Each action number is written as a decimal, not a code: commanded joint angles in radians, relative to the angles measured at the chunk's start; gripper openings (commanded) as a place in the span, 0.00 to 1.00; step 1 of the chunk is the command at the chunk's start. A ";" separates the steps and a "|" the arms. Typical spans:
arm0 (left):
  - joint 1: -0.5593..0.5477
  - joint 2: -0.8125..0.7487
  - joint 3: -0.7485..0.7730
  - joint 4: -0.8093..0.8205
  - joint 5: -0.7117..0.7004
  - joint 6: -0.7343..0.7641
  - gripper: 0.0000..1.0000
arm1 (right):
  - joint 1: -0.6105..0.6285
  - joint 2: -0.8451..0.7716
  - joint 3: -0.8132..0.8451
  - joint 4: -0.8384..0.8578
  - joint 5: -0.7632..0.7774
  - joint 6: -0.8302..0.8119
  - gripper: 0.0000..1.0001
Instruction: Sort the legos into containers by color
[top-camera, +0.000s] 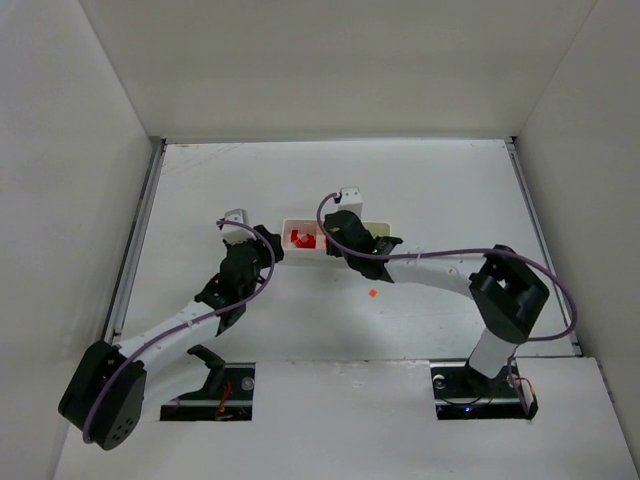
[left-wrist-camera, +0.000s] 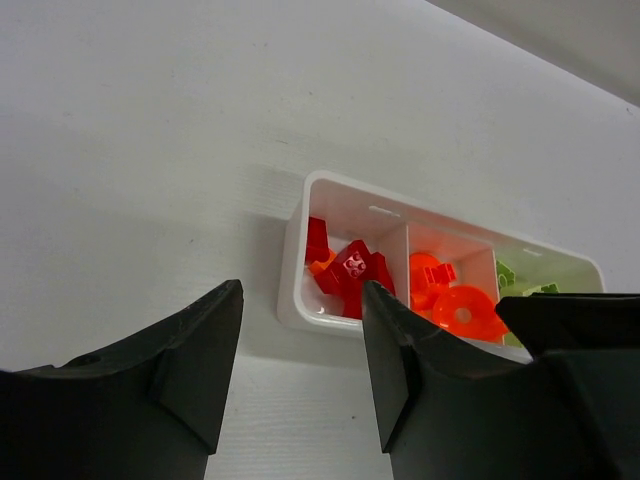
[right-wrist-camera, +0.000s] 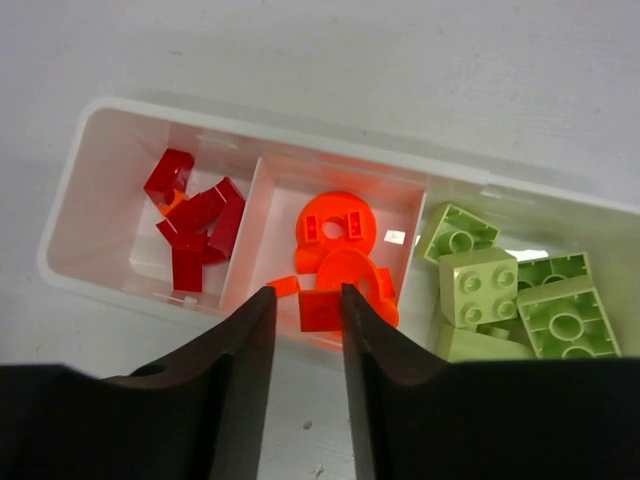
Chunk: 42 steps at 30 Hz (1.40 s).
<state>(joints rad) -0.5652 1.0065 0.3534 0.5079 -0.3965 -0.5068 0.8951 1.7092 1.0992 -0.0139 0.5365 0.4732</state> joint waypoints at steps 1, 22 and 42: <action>0.014 -0.025 -0.008 0.040 -0.010 -0.012 0.48 | -0.002 -0.035 0.042 0.068 -0.017 -0.022 0.43; 0.041 -0.037 -0.019 0.034 -0.005 -0.039 0.51 | 0.017 -0.528 -0.575 -0.064 -0.066 0.209 0.54; 0.034 -0.011 -0.014 0.044 0.002 -0.042 0.52 | 0.078 -0.321 -0.501 -0.044 -0.110 0.257 0.46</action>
<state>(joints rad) -0.5308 1.0023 0.3359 0.5064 -0.3954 -0.5407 0.9638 1.3689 0.5621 -0.0956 0.4141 0.7132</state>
